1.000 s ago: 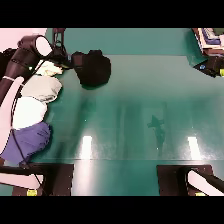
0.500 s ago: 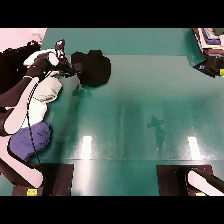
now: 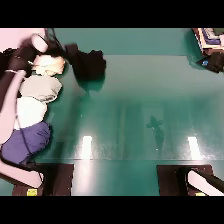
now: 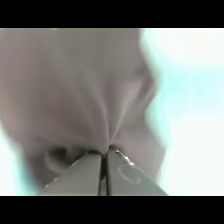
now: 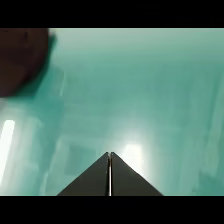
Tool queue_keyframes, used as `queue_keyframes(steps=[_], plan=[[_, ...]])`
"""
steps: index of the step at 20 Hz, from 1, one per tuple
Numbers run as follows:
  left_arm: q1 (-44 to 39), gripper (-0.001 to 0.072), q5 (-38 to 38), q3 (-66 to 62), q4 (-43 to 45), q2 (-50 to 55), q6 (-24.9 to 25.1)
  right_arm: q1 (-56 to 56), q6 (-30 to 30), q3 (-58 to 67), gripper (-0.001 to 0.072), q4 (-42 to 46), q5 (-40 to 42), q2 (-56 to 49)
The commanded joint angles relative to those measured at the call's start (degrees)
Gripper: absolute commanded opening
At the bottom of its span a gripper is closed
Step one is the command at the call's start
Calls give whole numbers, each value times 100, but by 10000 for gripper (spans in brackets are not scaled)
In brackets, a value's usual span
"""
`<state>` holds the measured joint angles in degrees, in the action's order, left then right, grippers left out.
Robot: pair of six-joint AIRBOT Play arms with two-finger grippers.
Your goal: Fold the shirts.
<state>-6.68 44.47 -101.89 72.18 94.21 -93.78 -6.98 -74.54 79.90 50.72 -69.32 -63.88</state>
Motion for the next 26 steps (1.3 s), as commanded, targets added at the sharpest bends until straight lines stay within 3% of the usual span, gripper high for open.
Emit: queue_keyframes(steps=[1, 6, 9, 13, 14, 15, 16, 17, 22, 26], plan=[[-22, 23, 315, -426, -76, -1207, 433, -2, 4, 750, 13, -2, -28, 4], [-1014, 24, 1462, -444, -57, -2632, 737, -2, 2, 1932, 13, -4, -186, 4], [-2044, 25, 2162, -236, -59, -2566, 723, -2, 0, 2354, 13, -7, -470, 7], [-3115, 27, 2079, 776, -59, -2175, 723, -2, -2, 2463, 13, -4, -887, 15], [-3246, 87, 2048, 1019, -61, -2033, 719, -2, -2, 2463, 13, -4, -1014, 15], [-3294, 374, 2022, 1185, -61, -1910, 719, -2, -2, 2463, 14, -4, -1110, 15], [-3281, 584, 1998, 1292, -4, -1788, 682, -2, -4, 2463, 13, -4, -1198, 15], [-3200, 543, 2013, 1314, 107, -1735, 669, -2, -4, 2463, 13, -7, -1268, 17], [-2135, 542, 1961, 1364, 94, -1683, 455, -2, -7, 2463, 14, -7, -1445, 17], [-1816, 542, 1847, 1639, -221, -1036, 485, -2, -9, 2463, 13, -4, -1543, 15]])
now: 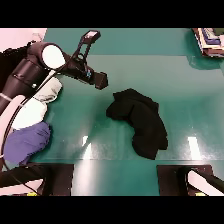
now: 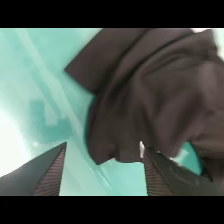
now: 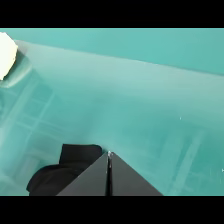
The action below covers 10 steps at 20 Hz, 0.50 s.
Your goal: Fold the shirts.
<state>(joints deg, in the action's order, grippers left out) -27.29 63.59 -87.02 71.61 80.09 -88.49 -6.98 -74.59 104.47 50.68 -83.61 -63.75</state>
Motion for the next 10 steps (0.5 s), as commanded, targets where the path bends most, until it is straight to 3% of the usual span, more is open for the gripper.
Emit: queue_keyframes(steps=[1, 5, 10], plan=[[245, 542, -107, 162, -310, 656, -31, -2, -2, 4, 13, 0, -149, 2], [245, 542, -326, 160, -1373, 1762, 214, -2, -2, 4, 13, 2, -258, 2], [225, 542, 164, 162, -1696, 2037, 890, -2, -2, 4, 13, 4, -245, 2]])
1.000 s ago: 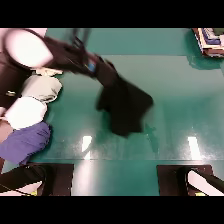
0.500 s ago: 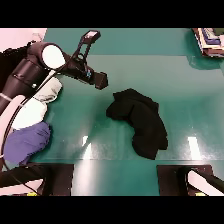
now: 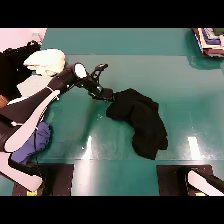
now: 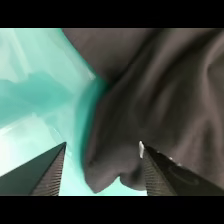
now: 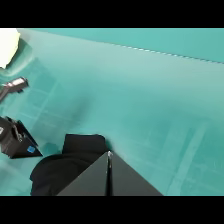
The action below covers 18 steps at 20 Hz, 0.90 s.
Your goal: Fold the shirts.
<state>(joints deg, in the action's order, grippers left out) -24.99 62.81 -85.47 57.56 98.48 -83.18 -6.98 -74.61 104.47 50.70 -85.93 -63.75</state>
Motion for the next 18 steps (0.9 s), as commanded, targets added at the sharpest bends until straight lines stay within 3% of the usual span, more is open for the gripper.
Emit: queue_keyframes(steps=[1, 11, 12, 13, 14, 18], plan=[[-4, 541, 326, 7, -334, 199, 431, -2, -2, 4, 14, 2, -11, 2], [-420, 539, 177, 352, -560, 201, 852, -2, -59, 4, 13, 0, -13, 2], [-396, 402, 212, 337, -505, 195, 844, -2, -59, 4, 13, 2, -17, 2], [-321, 134, 334, 289, -494, 192, 844, -2, -59, 7, 14, 4, -44, 2], [-225, 26, 476, 203, -490, 192, 839, -2, -59, 4, 14, 24, -103, 2], [437, 24, 968, -420, -411, -66, 645, -2, -184, -446, 13, 520, -507, 125]])
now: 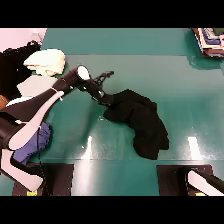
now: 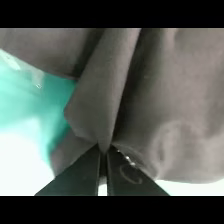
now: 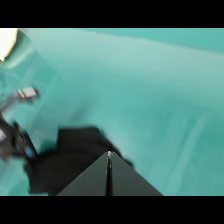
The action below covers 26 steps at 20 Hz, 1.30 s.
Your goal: Fold the shirts.
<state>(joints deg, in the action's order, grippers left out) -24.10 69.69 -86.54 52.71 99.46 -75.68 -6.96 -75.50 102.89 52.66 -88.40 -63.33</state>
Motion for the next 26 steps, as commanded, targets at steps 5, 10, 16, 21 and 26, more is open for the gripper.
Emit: queue_keyframes(steps=[5, 10, 16, 21, 26], plan=[[975, 25, 286, -619, 140, -894, -79, -2, -249, -3075, 29, 870, 94, 658], [994, 25, 378, -601, 264, -964, -83, 358, 0, -5919, 418, 417, 1209, 463], [997, 26, 367, -601, 313, -964, -83, 1458, 321, -6293, 418, -68, 2127, -756], [997, 26, 378, -599, 442, -964, -83, 2197, 313, -5974, 418, -59, 1993, -664], [997, 26, 328, -601, 437, -964, -83, 2728, 313, -5974, 406, -50, 2352, -649]])
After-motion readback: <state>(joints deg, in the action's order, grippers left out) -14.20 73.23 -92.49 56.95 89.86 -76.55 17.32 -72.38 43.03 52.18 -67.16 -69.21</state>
